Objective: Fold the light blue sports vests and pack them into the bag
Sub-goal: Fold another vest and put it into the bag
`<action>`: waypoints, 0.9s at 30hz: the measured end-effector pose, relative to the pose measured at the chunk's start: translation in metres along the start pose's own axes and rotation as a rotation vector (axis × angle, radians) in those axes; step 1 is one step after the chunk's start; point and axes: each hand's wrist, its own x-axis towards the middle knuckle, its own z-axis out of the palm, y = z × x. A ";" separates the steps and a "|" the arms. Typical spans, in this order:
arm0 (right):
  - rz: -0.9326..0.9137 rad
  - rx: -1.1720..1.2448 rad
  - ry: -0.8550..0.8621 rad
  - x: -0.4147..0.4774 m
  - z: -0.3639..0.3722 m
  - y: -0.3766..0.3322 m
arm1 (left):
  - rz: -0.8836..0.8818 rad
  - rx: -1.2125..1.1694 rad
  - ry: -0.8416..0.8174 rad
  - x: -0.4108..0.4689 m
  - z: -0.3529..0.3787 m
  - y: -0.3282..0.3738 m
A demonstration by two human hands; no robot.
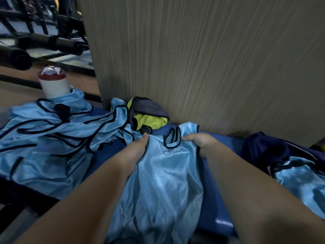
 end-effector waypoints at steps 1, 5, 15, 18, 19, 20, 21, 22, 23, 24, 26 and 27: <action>0.016 0.047 -0.011 0.001 -0.002 0.001 | 0.010 -0.027 0.000 -0.001 -0.001 0.000; 0.051 0.119 -0.037 -0.001 -0.005 -0.001 | 0.044 -0.120 -0.025 -0.003 -0.003 0.002; 0.179 0.589 -0.136 -0.018 -0.014 0.010 | 0.101 -0.381 -0.177 -0.018 -0.012 0.011; 0.140 0.514 -0.256 -0.037 -0.012 0.026 | 0.103 -0.389 -0.171 -0.019 -0.012 0.012; 0.122 0.463 -0.270 -0.043 -0.013 0.029 | 0.109 -0.374 -0.172 -0.020 -0.012 0.013; 0.108 0.430 -0.273 -0.051 -0.014 0.028 | 0.118 -0.355 -0.188 -0.020 -0.013 0.014; 0.094 0.423 -0.259 -0.057 -0.017 0.026 | 0.128 -0.324 -0.213 -0.021 -0.013 0.015; 0.069 0.437 -0.239 -0.063 -0.020 0.022 | 0.136 -0.277 -0.231 -0.023 -0.013 0.017; 0.028 0.467 -0.216 -0.067 -0.024 0.018 | 0.153 -0.209 -0.243 -0.024 -0.013 0.019; -0.019 0.503 -0.191 -0.070 -0.028 0.012 | 0.174 -0.131 -0.257 -0.027 -0.013 0.021; -0.093 0.555 -0.137 -0.074 -0.036 0.000 | 0.217 0.009 -0.356 -0.034 -0.013 0.024; -0.113 0.565 -0.106 -0.075 -0.040 -0.007 | 0.231 0.069 -0.431 -0.036 -0.014 0.024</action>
